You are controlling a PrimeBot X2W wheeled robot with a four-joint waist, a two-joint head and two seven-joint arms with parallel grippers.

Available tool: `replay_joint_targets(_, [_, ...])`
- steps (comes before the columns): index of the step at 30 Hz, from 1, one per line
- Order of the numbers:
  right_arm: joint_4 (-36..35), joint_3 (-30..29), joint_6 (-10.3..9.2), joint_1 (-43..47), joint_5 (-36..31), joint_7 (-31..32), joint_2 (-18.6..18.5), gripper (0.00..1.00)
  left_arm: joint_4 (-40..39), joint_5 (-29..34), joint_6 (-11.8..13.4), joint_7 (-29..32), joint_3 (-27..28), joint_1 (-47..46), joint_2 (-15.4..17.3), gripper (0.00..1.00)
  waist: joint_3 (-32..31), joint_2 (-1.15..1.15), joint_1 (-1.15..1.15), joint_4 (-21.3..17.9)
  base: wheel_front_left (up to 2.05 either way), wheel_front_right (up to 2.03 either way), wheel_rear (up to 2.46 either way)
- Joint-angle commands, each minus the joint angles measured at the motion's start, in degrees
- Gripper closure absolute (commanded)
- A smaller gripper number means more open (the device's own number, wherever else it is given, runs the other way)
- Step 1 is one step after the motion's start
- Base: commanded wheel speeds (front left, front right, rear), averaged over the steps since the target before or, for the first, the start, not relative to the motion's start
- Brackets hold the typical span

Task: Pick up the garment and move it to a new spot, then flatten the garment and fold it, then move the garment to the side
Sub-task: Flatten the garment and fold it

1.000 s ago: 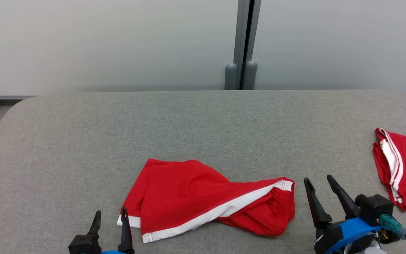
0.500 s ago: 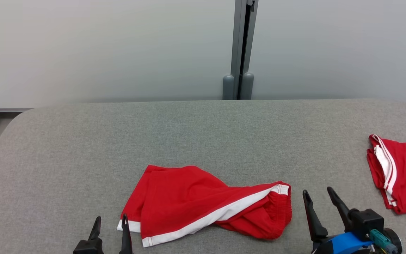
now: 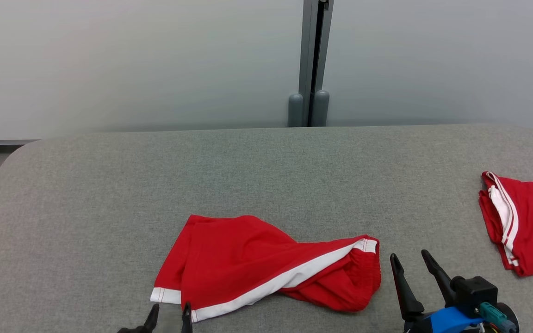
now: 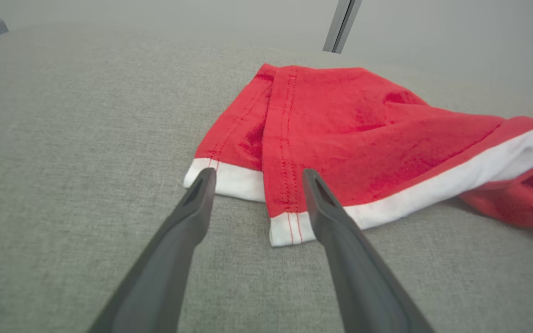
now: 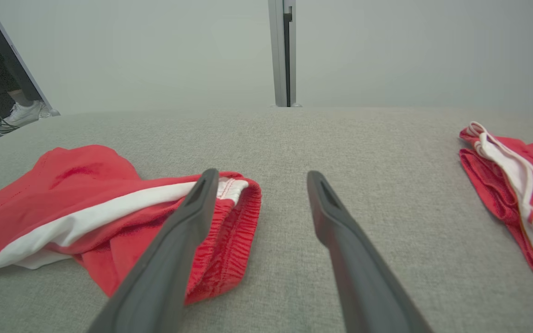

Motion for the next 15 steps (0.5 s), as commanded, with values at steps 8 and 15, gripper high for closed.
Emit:
replay_joint_targets(8, [0.42,0.32,0.00,-0.85,0.25,-0.30,0.00,0.00,7.22,-7.70,-3.63,-0.13,-5.12,-1.46,0.03,0.00,0.80,0.00,0.00,-0.25,0.00,0.00,0.00])
replay_joint_targets(15, [0.01,0.50,0.00,-1.08,-0.17,-0.30,0.00,0.00,7.94,-9.81,-5.02,-0.13,-6.24,-3.34,0.03,0.00,1.75,0.00,0.00,-0.38,0.00,0.00,0.00])
